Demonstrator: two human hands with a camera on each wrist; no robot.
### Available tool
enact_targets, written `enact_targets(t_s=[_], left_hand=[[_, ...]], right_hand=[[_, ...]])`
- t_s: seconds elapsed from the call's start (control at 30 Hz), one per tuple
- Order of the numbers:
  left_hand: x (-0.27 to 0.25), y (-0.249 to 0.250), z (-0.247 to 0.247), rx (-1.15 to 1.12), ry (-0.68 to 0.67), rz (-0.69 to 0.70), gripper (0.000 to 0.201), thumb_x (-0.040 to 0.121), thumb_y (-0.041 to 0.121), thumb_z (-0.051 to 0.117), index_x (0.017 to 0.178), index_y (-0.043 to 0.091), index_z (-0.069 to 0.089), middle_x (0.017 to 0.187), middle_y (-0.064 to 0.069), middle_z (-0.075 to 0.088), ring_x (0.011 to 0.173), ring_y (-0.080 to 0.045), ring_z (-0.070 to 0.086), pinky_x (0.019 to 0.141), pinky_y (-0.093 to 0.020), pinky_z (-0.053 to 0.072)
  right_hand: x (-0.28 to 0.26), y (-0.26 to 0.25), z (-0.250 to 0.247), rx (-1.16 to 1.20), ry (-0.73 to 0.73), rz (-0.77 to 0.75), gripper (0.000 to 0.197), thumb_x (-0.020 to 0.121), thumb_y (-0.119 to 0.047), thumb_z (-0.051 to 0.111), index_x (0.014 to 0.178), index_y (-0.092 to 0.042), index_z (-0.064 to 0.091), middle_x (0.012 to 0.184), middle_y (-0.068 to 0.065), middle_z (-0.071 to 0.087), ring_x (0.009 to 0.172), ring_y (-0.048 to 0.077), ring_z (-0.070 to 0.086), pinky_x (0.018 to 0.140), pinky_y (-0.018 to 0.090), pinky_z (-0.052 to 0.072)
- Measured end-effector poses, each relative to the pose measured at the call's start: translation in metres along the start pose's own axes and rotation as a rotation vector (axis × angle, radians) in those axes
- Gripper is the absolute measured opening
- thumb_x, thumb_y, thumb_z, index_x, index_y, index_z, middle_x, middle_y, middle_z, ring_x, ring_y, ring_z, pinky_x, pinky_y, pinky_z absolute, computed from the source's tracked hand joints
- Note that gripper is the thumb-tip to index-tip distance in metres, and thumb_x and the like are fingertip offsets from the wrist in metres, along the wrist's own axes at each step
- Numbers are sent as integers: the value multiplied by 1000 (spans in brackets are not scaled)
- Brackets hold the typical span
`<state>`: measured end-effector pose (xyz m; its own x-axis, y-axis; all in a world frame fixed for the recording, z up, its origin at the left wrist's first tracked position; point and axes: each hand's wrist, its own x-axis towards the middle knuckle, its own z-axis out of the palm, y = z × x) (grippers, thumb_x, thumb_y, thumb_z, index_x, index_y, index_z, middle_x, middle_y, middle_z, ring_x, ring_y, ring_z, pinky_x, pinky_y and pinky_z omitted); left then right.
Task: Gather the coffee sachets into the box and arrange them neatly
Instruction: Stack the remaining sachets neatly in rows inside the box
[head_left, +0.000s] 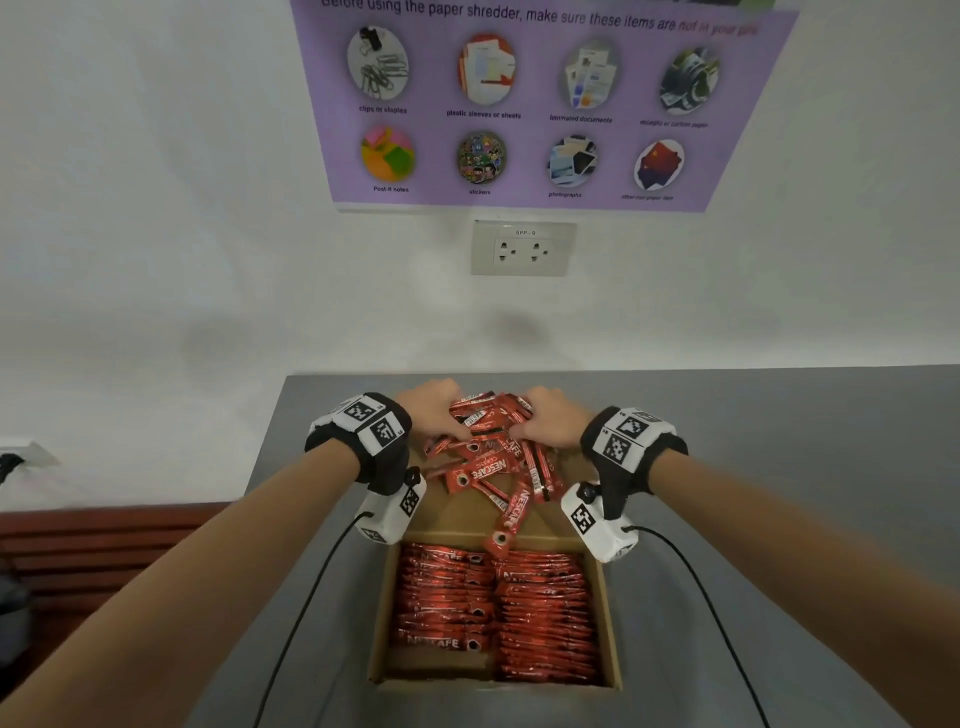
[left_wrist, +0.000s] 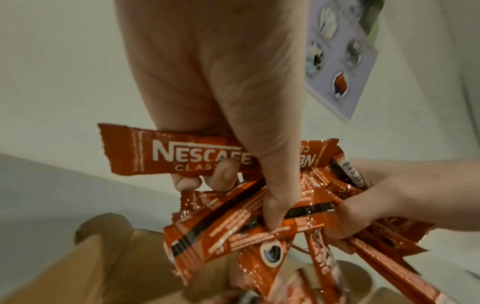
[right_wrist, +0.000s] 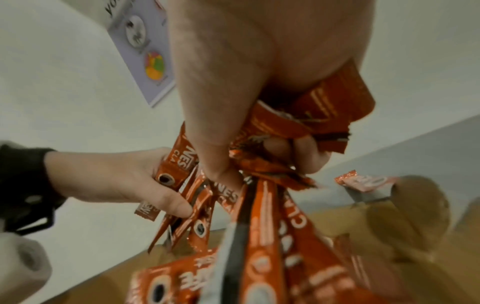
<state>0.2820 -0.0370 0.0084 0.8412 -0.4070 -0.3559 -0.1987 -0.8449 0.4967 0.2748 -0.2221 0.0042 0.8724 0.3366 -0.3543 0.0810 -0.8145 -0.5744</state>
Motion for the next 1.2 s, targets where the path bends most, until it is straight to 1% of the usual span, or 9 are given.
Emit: enact_targets(t_s=[0.2,0.4,0.53,0.63,0.77,0.87,0.93,1.07,1.2], left_hand=[[-37,4,11,-64,45,110,17,91,19,58,75,16,52,72,2,58,61,-12,53,54,-19,41],[-69,10,26,-271,272,100,6,95,14,49,92,11,52,90,-9,63,75,-20,60,64,-22,48],[-83,14,31,-382,345,78,6,93,13,50,91,8,53,81,-7,62,66,-17,58,59,-22,46],[-96,17,34,-482,357,53,10,92,11,50,83,9,51,71,-5,60,56,-18,57,50,-22,47],[-108,24,43,-567,389,29,24,92,10,48,69,16,46,56,2,52,38,-5,48,41,-17,40],[-111,28,50,-577,352,31,27,93,12,47,67,15,44,57,0,51,43,-10,47,44,-19,40],[-112,30,52,-600,304,38,22,93,15,46,71,10,48,64,-8,54,49,-17,50,50,-26,44],[-112,32,56,-656,279,30,24,96,20,43,79,6,53,63,-7,54,45,-14,48,50,-25,43],[-116,30,55,-663,273,67,56,87,53,52,84,-2,60,74,-14,63,63,-22,57,66,-32,48]], right_hand=[[-40,-3,13,82,178,-95,8,88,-13,60,95,-12,59,83,7,66,61,13,59,55,20,47],[-58,0,24,131,454,-80,16,91,-17,54,100,-4,59,82,5,61,66,17,54,63,30,46],[-66,-1,14,338,609,-90,7,89,-10,56,94,-8,53,77,3,59,63,18,55,52,17,44],[-75,-1,16,415,543,-92,18,89,-6,55,107,-7,54,92,11,65,68,21,63,55,18,49],[-82,8,39,455,387,-87,31,91,-11,56,121,-14,48,72,-4,57,50,3,53,49,17,42],[-87,5,53,618,396,-87,21,90,-35,58,101,-20,51,60,-15,47,49,-5,43,53,14,34],[-93,-9,58,698,372,-139,32,87,-47,58,100,-18,56,59,-18,59,53,-7,53,58,13,41],[-91,-25,64,851,421,-152,84,67,-63,71,127,-8,50,113,4,67,102,14,65,94,38,51],[-94,-32,60,779,494,-179,29,84,-27,67,108,-11,61,97,3,70,89,12,66,87,25,52]])
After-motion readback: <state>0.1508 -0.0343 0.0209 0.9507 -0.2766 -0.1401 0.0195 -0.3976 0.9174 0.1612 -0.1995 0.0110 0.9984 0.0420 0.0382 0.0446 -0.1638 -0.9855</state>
